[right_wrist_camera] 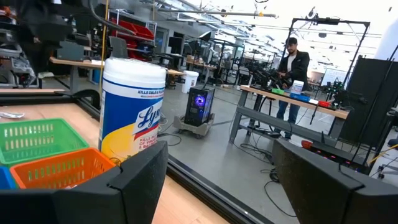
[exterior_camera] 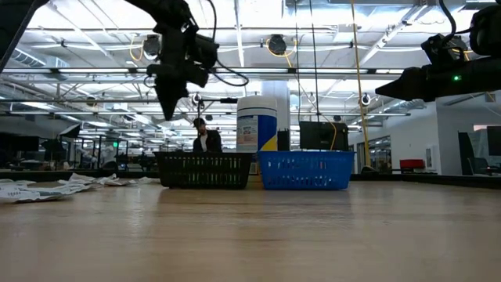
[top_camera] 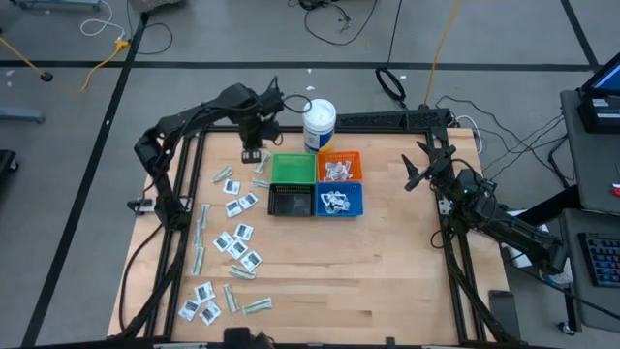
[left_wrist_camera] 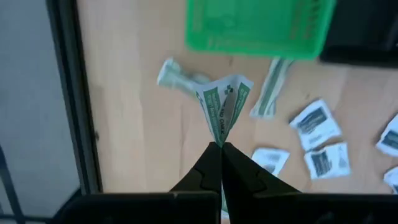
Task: Pick & Place First Aid Supplies
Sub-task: Put the green bandage pad into the green basket
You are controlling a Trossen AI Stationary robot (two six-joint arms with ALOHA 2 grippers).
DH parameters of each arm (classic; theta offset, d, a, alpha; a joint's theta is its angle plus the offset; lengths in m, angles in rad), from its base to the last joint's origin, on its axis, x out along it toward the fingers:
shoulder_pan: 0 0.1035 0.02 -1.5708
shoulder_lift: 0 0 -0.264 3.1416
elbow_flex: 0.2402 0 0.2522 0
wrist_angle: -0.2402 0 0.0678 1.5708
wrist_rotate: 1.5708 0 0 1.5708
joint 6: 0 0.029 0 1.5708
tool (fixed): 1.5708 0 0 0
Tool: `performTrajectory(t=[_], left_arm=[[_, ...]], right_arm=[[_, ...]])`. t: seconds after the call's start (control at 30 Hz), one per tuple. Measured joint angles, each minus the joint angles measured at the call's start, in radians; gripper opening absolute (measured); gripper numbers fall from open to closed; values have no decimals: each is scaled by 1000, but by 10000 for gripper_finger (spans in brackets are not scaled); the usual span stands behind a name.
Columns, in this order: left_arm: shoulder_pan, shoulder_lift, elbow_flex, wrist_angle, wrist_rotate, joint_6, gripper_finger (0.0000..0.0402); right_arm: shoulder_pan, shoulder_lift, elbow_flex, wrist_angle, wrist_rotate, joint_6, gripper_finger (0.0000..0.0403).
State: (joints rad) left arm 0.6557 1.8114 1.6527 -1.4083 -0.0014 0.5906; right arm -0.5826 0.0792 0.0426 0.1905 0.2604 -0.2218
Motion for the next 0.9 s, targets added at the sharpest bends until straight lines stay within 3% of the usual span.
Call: performTrajectory(t=[0.23,0.47,0.9], left_arm=[[-98,2,0,117,88,-77,1],[-140,3,-6,263,90,-151,1],[-210,3,-285,626,58,-167,1]], right_arm=[[0,0,0,0,0,0,286],[0,0,0,0,0,0,282],[0,0,0,0,0,0,282]])
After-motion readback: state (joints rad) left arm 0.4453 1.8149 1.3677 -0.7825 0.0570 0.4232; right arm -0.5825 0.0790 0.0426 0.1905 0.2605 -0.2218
